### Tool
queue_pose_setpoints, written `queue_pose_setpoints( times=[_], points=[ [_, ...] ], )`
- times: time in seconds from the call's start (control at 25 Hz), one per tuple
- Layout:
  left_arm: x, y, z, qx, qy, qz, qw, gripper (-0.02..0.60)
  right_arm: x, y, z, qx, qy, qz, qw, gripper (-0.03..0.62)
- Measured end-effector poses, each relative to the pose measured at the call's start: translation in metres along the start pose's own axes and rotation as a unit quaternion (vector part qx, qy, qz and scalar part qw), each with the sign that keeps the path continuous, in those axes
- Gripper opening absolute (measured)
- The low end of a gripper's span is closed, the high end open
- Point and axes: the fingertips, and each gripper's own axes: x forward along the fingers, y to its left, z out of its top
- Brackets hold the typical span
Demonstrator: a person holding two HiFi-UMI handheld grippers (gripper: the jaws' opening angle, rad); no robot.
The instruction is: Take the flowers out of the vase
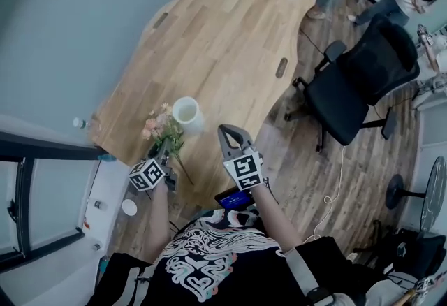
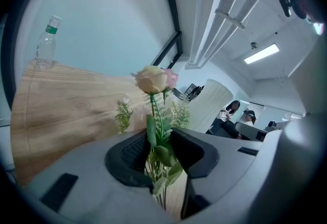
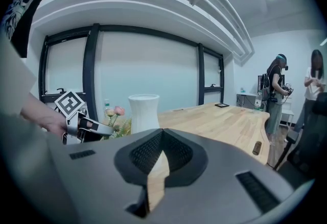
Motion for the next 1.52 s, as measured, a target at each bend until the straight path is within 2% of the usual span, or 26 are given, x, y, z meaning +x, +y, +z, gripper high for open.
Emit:
queue_pose_setpoints(
  times=[0.28,0.56,0.6,0.64,0.72,0.92,1.2,1.24,1.36,1.44,1.52],
  points=[
    [-0.003,0.000,-0.007,0.026,0.023,0.010,0.9993,0.126,-0.008,-0.007,0.010,-0.002,-0.004,-0.014,1.000,0.006],
    [-0.019,-0.008,-0.002,0.063,0.012,0.020,0.9978,0.126,-0.011,-0.010,0.019,0.003,-0.010,-0.020,1.000,0.006],
    [-0.020,-0.009,-0.003,0.066,0.015,0.019,0.9975,0.134,-0.011,-0.009,0.020,0.003,-0.011,-0.019,1.000,0.006],
    [-0.021,-0.011,-0.003,0.071,0.019,0.019,0.9971,0.172,-0.011,-0.008,0.021,0.003,-0.012,-0.019,1.000,0.006],
    [-0.022,-0.016,-0.001,0.083,0.021,0.015,0.9962,0.173,-0.011,-0.007,0.022,0.003,-0.013,-0.019,1.000,0.006],
    [-0.029,-0.032,0.015,0.122,-0.005,-0.002,0.9926,0.172,-0.010,-0.001,0.024,0.007,-0.016,-0.014,1.000,0.006],
    [-0.039,-0.059,0.042,0.141,-0.039,-0.037,0.9886,0.167,-0.009,0.005,0.035,0.012,-0.028,-0.011,0.999,0.006],
    [-0.041,-0.065,0.047,0.148,-0.044,-0.043,0.9870,0.164,-0.010,0.005,0.037,0.014,-0.031,-0.012,0.999,0.006],
    [-0.050,-0.086,0.066,0.175,-0.075,-0.064,0.9796,0.037,-0.010,0.005,0.045,0.020,-0.039,-0.016,0.999,0.006],
    [-0.057,-0.101,0.082,0.179,-0.100,-0.082,0.9752,0.003,-0.012,0.006,0.053,0.024,-0.045,-0.018,0.999,0.006],
    [-0.062,-0.114,0.095,0.198,-0.115,-0.090,0.9692,0.003,-0.014,0.008,0.062,0.026,-0.053,-0.019,0.998,0.006]
  ],
)
